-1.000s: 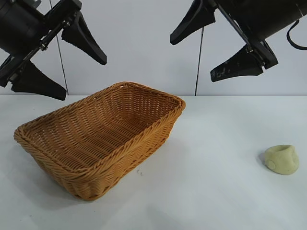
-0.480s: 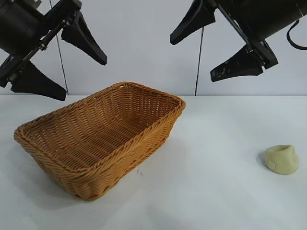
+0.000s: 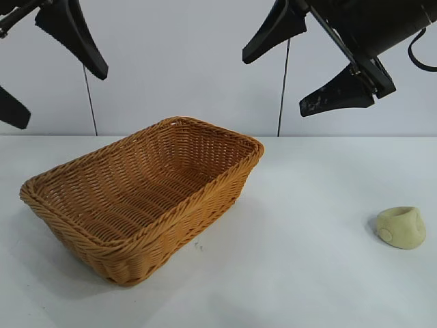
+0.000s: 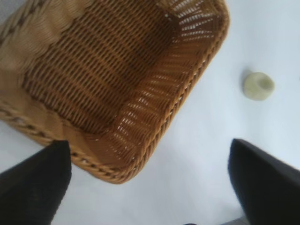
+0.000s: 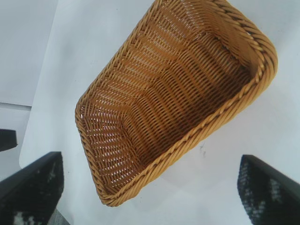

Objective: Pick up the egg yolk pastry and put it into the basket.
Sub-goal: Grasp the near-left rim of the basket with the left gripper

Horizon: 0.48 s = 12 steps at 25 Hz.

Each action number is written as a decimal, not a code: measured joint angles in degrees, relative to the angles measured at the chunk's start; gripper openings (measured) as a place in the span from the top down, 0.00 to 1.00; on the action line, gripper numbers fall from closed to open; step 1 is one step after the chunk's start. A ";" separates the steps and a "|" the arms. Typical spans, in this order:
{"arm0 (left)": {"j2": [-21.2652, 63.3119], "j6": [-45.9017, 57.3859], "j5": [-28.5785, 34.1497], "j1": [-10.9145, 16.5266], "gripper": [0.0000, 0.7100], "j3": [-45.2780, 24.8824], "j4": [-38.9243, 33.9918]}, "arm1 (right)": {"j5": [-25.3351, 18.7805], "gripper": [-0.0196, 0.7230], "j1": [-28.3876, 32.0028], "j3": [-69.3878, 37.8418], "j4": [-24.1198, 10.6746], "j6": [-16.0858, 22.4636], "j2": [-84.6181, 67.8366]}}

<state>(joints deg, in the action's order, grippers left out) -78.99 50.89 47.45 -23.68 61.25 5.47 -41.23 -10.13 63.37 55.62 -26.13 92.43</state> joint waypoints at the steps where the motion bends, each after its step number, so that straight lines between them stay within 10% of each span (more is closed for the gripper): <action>1: 0.00 2.71 0.01 0.00 0.02 0.00 -1.16 | 0.00 0.04 0.00 0.00 0.00 0.00 0.00; 12: -4.31 11.96 0.71 3.32 0.02 0.00 2.08 | 0.00 0.04 0.00 0.00 0.00 0.00 0.00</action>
<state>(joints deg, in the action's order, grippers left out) -83.30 62.85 48.16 -20.36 61.25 7.55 -41.23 -10.13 63.37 55.62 -26.13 92.43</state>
